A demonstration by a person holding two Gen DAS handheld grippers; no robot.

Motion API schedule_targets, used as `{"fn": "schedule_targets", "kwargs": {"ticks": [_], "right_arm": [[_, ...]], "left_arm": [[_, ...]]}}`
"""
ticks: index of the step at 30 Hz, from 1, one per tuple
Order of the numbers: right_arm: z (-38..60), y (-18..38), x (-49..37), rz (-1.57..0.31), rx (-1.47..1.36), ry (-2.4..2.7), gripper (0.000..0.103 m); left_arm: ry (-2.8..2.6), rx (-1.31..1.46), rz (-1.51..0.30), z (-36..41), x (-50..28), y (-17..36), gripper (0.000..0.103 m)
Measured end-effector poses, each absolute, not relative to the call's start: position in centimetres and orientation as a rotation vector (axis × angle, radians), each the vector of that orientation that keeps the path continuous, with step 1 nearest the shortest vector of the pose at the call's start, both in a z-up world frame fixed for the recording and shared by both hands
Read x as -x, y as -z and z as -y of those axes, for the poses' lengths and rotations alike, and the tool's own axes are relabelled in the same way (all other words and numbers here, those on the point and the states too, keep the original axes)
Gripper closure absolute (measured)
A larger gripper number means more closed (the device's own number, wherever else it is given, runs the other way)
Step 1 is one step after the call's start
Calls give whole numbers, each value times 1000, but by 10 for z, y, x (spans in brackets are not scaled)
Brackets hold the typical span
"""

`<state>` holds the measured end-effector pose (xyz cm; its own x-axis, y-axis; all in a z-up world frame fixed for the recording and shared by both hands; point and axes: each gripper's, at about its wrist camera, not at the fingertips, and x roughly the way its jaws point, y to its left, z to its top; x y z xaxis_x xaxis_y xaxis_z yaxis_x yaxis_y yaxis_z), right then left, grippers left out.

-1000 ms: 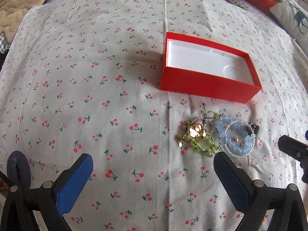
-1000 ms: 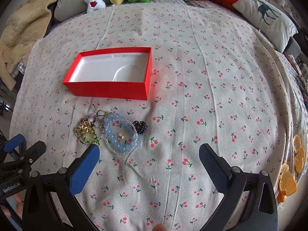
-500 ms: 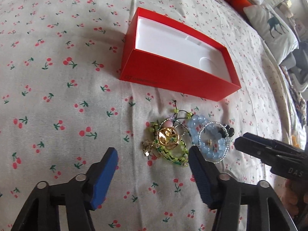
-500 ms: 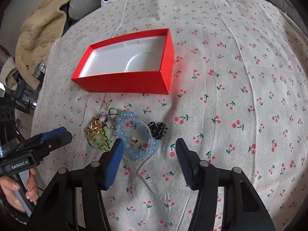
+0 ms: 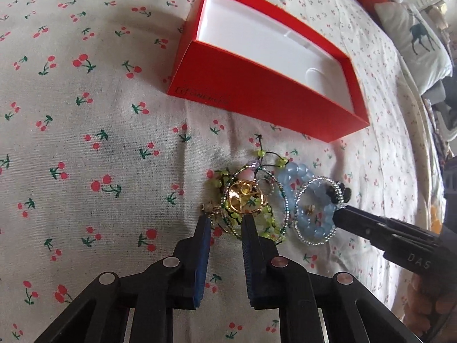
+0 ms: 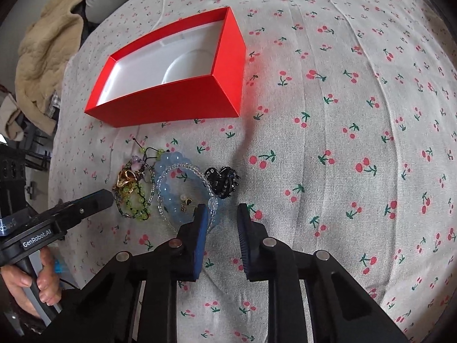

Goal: Organize jewelry
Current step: 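Lower the left tool to the beaded bracelet while the right tool reaches the crystal bracelet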

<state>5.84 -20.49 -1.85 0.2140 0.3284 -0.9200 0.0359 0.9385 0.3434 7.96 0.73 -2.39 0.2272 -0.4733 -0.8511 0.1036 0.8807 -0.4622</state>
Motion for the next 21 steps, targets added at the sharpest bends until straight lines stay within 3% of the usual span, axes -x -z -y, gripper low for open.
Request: {"fn": "schedule_targets", "kwargs": {"ticks": [17,21], "right_arm": [[215,28,-54,-1366,-429,-209,81],[218,29,-54,-1360,-464,-210,81]], "left_arm": [[321,482,-1325,-2,-74,48,87],[293,492,-1305,-6,-73,51,101]]}}
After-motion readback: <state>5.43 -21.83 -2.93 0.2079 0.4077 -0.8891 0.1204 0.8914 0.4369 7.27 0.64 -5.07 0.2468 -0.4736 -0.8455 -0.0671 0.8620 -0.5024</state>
